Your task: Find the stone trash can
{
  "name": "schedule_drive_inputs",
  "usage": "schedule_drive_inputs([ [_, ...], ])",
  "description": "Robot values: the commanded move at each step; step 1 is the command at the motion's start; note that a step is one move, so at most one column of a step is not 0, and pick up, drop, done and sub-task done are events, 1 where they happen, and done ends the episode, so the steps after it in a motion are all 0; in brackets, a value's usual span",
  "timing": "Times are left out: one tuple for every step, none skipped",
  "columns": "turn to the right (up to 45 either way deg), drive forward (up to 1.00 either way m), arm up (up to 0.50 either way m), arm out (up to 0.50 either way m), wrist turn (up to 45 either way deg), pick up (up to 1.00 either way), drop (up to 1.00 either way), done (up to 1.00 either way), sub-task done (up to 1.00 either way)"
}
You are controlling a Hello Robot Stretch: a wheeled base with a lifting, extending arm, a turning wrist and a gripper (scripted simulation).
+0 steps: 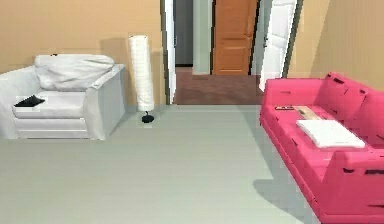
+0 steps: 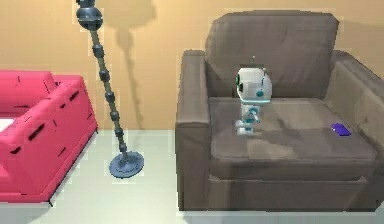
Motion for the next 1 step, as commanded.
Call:
schedule_drive_inputs([
  [45.0, 0.00, 0.00, 0.00, 0.0, 0.00, 0.00, 0.00, 0.00],
])
